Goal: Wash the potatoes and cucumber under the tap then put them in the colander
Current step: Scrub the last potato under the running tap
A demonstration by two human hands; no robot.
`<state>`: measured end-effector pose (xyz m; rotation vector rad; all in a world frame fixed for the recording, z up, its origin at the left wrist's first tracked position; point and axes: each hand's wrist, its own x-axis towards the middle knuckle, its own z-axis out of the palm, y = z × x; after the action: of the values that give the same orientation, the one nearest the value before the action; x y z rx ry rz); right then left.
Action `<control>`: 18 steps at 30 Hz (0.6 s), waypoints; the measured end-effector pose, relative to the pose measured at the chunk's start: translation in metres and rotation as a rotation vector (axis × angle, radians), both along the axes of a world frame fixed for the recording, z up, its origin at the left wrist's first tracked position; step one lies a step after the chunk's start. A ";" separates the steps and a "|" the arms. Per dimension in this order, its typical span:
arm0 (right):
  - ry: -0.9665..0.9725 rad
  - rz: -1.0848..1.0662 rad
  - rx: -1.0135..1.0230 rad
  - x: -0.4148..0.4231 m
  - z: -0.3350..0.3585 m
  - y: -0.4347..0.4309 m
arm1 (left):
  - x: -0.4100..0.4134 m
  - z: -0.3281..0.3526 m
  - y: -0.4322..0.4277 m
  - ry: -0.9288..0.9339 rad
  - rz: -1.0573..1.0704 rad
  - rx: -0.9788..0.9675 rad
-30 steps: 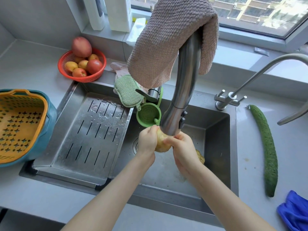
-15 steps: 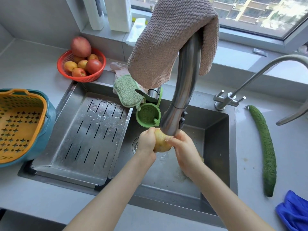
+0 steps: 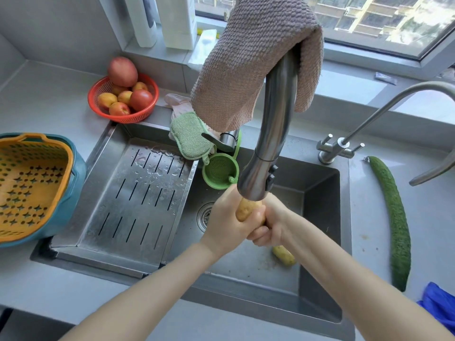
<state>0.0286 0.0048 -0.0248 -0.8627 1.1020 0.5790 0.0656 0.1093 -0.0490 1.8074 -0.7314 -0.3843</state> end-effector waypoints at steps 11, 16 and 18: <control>-0.068 -0.266 -0.447 0.006 -0.019 0.036 | 0.010 0.002 -0.025 0.721 0.651 -0.020; -0.203 -0.085 -0.826 0.002 -0.024 0.047 | 0.029 0.006 -0.025 1.249 0.725 -0.065; -0.273 0.055 -1.005 0.000 -0.015 0.044 | 0.037 0.005 -0.023 1.365 0.744 -0.047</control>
<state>0.0290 0.0491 -0.0402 -1.7785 1.0989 -0.1064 0.1024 0.0859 -0.0436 1.2158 0.8380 -0.8979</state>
